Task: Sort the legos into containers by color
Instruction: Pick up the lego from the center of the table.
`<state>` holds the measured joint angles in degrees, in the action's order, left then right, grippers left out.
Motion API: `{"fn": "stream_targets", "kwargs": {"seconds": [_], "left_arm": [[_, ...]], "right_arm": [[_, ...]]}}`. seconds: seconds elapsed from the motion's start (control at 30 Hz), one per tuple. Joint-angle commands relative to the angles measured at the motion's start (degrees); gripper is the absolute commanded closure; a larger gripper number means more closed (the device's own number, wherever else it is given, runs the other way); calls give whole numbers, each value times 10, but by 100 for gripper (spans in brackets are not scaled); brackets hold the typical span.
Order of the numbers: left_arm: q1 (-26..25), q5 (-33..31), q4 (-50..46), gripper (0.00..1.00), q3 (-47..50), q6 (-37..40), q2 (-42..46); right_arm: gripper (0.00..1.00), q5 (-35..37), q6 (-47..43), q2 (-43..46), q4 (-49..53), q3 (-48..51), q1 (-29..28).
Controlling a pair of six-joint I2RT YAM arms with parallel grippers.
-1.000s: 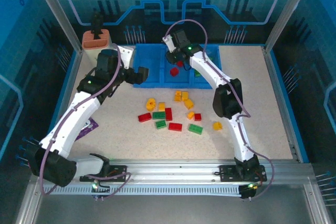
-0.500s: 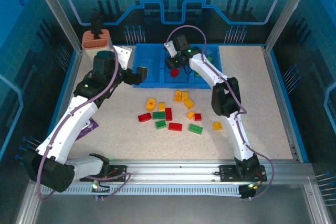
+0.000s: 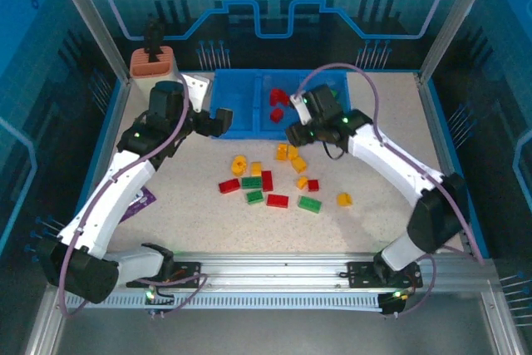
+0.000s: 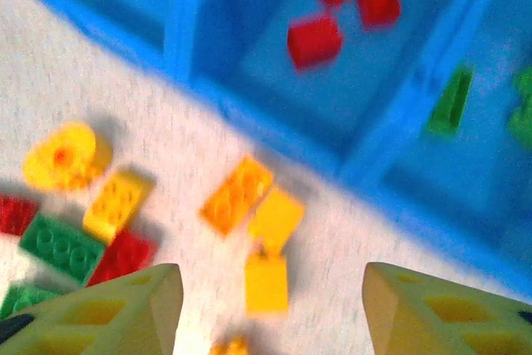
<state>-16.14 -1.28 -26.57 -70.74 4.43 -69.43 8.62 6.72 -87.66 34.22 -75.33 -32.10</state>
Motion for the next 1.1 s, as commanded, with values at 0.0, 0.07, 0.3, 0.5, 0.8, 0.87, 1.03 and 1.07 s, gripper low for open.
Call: {"fn": "stream_targets", "kwargs": {"seconds": [0.0, 0.07, 0.3, 0.5, 0.8, 0.87, 1.03, 1.07], "left_arm": [[6, 5, -21, 1, -24, -13, -6], [6, 7, -27, 1, -27, -10, -11], [6, 4, -19, 1, -21, -8, -19], [6, -11, -16, 1, -17, -7, -16], [6, -36, -6, 1, -4, -2, -5], [6, -38, -9, 1, -5, -1, -7], [5, -39, 0, 1, -2, 1, -6], [6, -39, 2, 1, 0, 0, -4]], "right_arm": [[36, 15, 73, 25, 9, 92, -7], [34, 13, 92, 48, 12, 130, -14], [30, 8, 148, 60, 10, 201, -26], [30, 20, 148, 16, -28, 232, -31], [30, 34, 137, -54, -42, 212, -30], [31, 38, 137, -66, -38, 208, -29], [32, 40, 137, -99, -42, 204, -27], [33, 38, 134, -106, -44, 202, -27]]}}
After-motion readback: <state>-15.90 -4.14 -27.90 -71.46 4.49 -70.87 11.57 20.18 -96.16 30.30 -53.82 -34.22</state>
